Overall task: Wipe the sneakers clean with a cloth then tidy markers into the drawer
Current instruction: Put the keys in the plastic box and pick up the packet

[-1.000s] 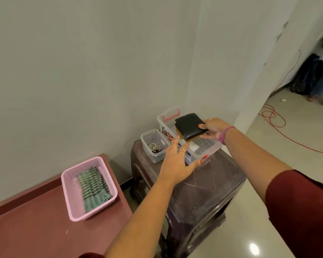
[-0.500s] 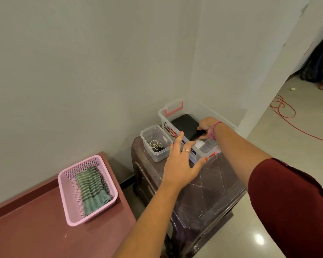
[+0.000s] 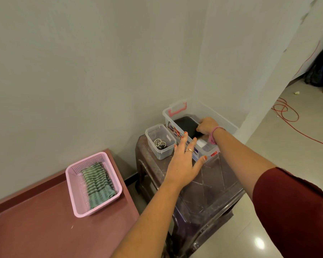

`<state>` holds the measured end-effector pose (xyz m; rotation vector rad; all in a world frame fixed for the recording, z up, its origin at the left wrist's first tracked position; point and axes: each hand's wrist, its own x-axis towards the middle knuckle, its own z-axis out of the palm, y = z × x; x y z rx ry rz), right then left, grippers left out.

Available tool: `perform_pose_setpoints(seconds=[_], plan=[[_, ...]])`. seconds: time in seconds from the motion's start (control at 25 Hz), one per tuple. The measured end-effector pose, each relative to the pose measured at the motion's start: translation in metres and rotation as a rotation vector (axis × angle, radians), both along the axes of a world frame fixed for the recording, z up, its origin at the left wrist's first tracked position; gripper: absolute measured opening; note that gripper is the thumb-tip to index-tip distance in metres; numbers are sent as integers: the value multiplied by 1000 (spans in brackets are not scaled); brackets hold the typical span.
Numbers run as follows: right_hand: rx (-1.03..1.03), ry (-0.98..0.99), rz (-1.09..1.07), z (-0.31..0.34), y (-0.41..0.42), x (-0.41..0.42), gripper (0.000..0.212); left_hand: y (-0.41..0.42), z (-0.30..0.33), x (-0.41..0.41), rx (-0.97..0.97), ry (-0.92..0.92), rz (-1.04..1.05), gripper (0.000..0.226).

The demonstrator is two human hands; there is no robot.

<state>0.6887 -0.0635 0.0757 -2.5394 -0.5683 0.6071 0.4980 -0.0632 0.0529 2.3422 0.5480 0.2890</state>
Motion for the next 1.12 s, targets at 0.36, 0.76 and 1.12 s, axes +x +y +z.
perform_pose_setpoints(seconds=[0.36, 0.76, 1.12], plan=[[645, -81, -104, 57, -41, -109, 24, -11, 49, -99, -12, -208, 131, 57], [882, 555, -128, 49, -54, -319, 18, -43, 38, -312, -115, -302, 463, 42], [687, 691, -79, -6, -26, -453, 17, -30, -8, -460, -370, -370, 966, 36]])
